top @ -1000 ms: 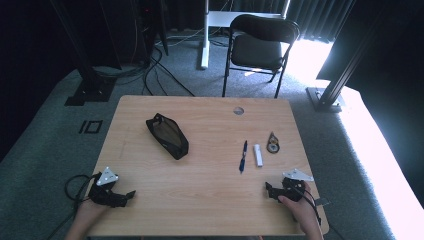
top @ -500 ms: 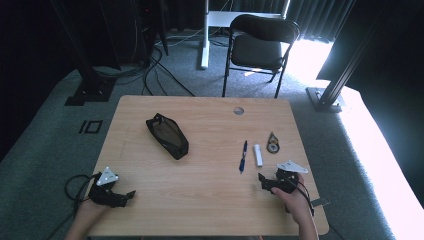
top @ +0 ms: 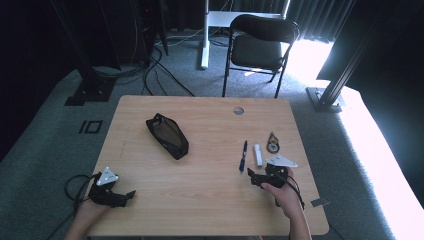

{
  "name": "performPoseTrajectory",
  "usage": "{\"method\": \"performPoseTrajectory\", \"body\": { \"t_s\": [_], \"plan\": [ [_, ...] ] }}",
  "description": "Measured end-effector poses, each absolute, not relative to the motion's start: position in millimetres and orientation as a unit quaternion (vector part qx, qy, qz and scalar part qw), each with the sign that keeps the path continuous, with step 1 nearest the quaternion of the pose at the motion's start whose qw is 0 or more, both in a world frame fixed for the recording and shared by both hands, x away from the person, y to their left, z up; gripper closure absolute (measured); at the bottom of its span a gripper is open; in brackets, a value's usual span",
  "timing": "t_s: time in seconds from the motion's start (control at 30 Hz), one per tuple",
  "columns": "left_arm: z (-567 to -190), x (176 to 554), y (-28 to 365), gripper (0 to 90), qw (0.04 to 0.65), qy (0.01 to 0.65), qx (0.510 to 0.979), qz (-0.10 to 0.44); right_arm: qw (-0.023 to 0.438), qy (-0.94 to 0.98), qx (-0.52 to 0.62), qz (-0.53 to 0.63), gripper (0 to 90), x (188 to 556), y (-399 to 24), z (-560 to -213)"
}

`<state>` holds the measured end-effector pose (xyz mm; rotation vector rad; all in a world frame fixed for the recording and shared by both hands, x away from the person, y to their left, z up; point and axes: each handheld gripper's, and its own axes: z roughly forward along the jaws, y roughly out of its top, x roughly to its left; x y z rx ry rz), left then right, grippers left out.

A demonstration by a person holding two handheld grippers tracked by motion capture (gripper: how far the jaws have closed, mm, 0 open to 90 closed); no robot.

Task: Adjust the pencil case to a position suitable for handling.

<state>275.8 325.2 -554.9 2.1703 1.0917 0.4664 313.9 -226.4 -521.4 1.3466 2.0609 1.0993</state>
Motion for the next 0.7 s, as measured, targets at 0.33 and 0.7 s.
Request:
{"method": "performPoseTrajectory", "body": {
  "t_s": [0.33,0.7],
  "plan": [
    [-554.9,275.8,325.2,1.2,0.328,0.417,0.829,0.178,0.209,0.759,0.464,0.406,13.5,323.5,-195.7,-517.5],
    [-554.9,275.8,325.2,1.2,0.328,0.416,0.829,0.179,0.195,0.773,0.438,0.416,13.5,332.1,-157.5,-518.1]
  ]
}}
